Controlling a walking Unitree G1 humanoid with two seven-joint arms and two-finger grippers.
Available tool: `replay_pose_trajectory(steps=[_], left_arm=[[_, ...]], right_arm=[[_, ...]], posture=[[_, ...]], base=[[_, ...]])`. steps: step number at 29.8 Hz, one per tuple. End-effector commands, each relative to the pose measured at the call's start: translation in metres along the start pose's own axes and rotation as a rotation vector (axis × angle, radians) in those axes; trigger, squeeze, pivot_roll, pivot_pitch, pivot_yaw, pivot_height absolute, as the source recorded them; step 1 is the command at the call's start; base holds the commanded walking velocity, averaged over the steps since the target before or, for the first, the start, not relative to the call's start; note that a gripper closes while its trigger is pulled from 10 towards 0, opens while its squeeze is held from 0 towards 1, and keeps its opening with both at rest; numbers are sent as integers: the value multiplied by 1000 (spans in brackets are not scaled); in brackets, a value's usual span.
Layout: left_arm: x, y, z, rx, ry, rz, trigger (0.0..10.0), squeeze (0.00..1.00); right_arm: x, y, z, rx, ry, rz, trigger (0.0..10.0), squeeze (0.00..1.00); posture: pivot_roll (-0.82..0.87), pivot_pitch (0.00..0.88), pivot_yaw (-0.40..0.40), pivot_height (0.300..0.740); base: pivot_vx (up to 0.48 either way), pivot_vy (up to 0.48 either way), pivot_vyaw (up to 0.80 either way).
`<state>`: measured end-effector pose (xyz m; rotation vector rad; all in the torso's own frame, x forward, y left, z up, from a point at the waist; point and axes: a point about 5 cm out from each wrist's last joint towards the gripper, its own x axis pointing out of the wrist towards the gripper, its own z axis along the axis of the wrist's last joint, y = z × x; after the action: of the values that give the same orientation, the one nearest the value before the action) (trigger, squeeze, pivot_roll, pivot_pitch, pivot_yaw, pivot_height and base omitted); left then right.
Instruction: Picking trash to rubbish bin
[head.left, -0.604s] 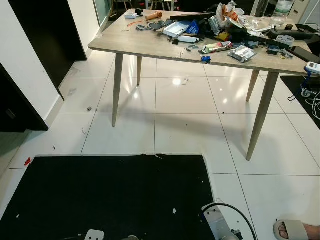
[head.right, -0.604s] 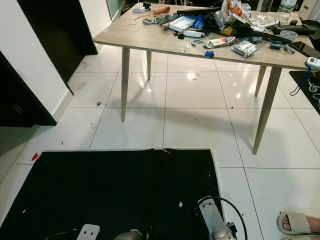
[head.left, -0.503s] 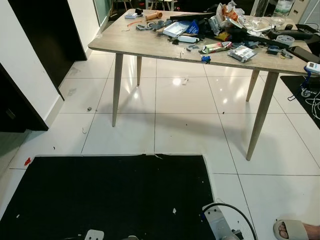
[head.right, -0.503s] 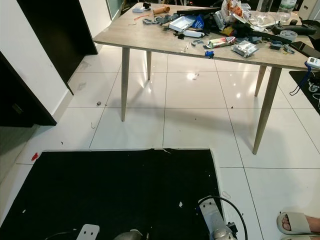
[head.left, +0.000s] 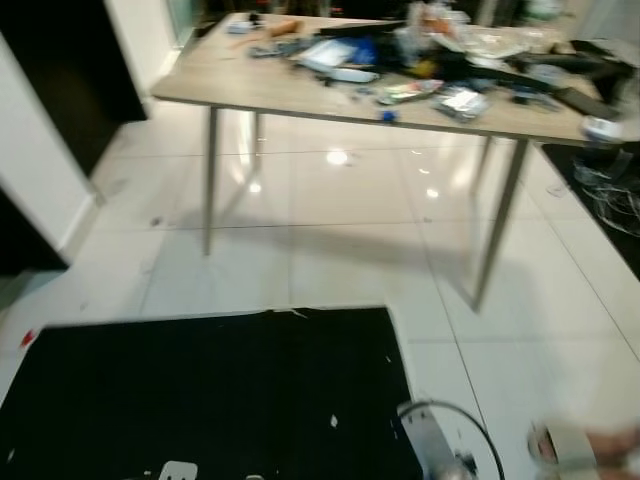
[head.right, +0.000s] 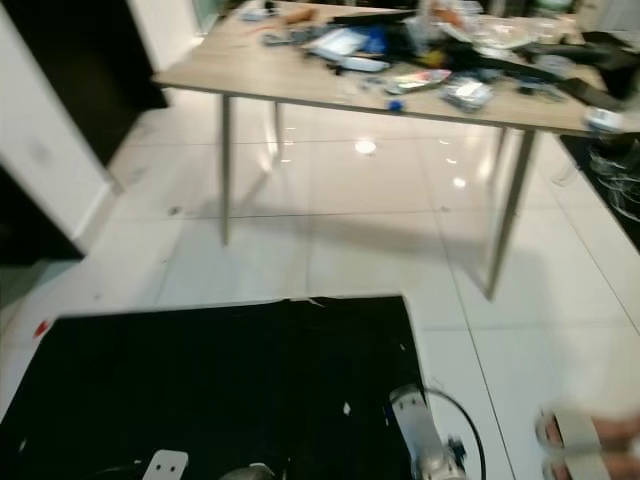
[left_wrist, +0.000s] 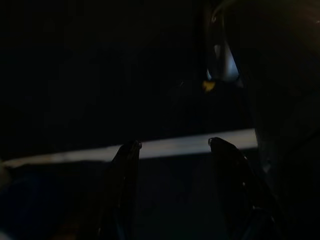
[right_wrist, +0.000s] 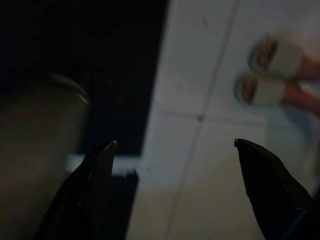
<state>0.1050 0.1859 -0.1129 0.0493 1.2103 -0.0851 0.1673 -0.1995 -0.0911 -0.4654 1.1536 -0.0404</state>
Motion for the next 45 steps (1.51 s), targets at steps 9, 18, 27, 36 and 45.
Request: replay_pose_trajectory(steps=[9,18,27,36,45], left_arm=[[2,-16,9,3,-41,-64,10000,0],[2,-16,9,13,-40,-70,10000,0],[2,-17,9,29,-38,-76,10000,0],[2,-17,10,35,-43,-80,10000,0],[3,-19,11,28,-45,-82,10000,0]], right_arm=[[-1,2,3,29,-2,-38,10000,0],[1,-28,17,165,-107,-193,10000,0],[-30,-164,106,331,-437,-600,10000,0],[-102,-194,228,558,-1061,-271,10000,0],[-198,-147,309,115,-1519,505,10000,0]], posture=[[51,78,40,740],[36,76,41,740],[13,69,45,740],[9,65,43,740],[9,75,35,740]], base=[[395,0,-769],[480,0,-121],[480,0,0],[480,0,0],[480,0,0]])
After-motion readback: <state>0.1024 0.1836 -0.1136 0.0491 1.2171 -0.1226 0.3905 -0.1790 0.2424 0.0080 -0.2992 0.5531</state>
